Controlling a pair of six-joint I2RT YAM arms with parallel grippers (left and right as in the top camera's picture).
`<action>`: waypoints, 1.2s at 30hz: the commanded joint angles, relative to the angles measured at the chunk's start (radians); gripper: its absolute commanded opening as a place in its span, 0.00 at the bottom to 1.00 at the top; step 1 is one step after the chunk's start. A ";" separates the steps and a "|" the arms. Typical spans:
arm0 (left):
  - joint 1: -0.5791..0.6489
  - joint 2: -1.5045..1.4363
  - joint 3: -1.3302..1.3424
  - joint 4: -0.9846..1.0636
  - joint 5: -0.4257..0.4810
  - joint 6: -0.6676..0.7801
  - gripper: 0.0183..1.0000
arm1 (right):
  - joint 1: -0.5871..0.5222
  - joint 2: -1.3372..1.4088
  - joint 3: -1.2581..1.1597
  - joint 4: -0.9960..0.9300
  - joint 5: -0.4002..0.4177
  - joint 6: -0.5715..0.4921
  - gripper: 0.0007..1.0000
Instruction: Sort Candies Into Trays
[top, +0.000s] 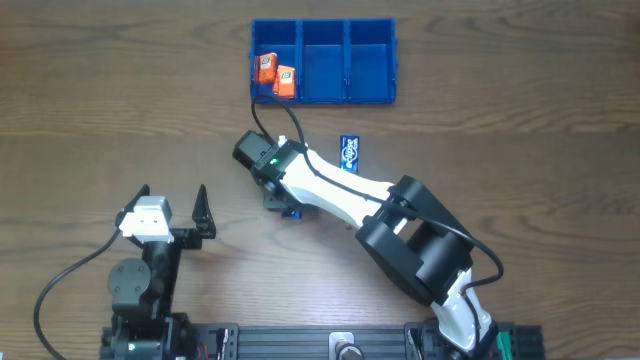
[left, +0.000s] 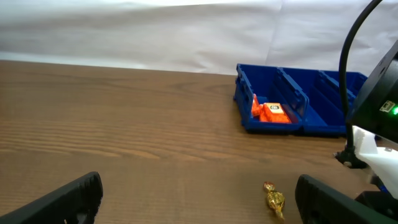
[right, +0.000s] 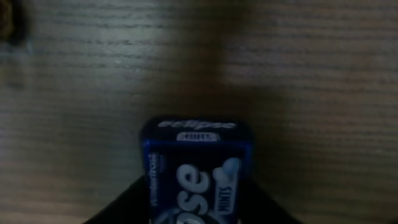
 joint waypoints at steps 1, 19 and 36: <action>0.006 -0.006 -0.018 -0.035 0.015 0.015 1.00 | -0.006 0.018 0.016 0.000 0.016 0.004 0.33; 0.006 -0.006 -0.018 -0.035 0.015 0.015 1.00 | -0.254 -0.173 0.506 -0.162 0.187 -0.375 0.31; 0.006 -0.006 -0.018 -0.035 0.015 0.015 1.00 | -0.388 0.181 0.625 0.192 0.180 -0.495 0.30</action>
